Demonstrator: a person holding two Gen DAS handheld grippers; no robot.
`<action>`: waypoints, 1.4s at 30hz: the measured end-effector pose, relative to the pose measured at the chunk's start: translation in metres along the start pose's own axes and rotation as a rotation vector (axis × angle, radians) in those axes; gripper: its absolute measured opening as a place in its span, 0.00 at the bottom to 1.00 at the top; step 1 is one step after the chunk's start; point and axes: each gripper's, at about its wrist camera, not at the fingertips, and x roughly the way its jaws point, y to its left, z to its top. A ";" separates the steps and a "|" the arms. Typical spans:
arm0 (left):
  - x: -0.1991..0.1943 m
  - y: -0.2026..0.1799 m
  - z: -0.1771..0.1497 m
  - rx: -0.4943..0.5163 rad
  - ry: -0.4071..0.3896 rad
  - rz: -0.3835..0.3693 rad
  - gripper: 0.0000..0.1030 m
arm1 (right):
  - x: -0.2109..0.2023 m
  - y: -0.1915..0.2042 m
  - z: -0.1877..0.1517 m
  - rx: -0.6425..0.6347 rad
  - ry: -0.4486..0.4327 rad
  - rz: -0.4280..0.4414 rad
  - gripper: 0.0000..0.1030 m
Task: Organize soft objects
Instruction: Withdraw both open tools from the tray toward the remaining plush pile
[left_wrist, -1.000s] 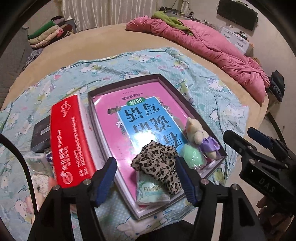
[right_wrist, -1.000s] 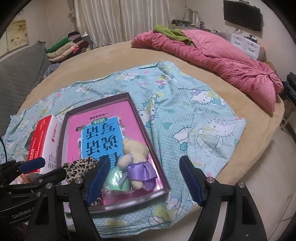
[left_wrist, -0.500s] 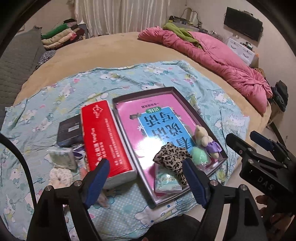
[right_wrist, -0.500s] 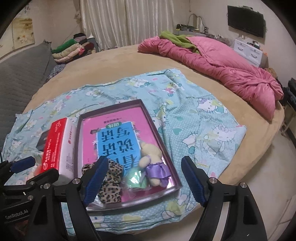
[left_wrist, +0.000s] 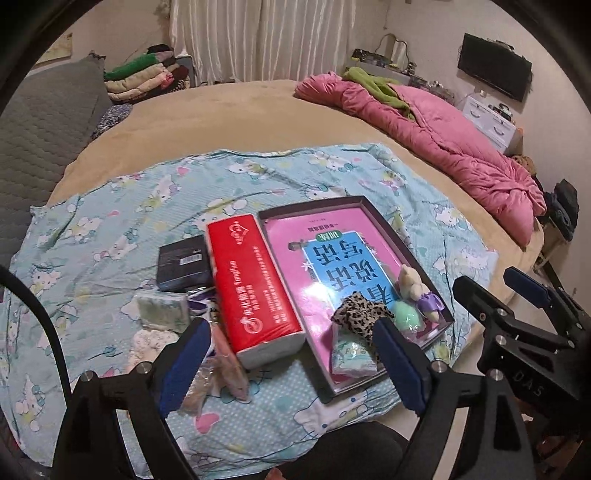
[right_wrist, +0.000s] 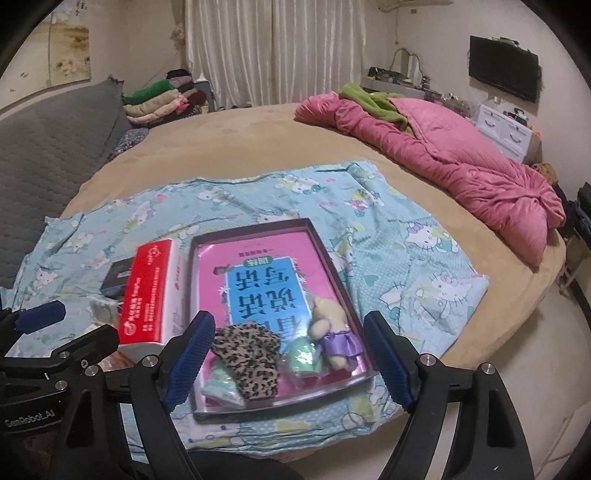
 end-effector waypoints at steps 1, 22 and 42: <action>-0.003 0.003 0.000 -0.006 -0.004 0.003 0.86 | -0.002 0.003 0.001 -0.004 -0.004 0.002 0.81; -0.084 0.126 -0.015 -0.158 -0.082 0.131 0.87 | -0.043 0.083 0.013 -0.079 -0.064 0.122 0.85; -0.106 0.176 -0.053 -0.234 -0.086 0.187 0.87 | -0.034 0.148 -0.002 -0.130 -0.009 0.204 0.85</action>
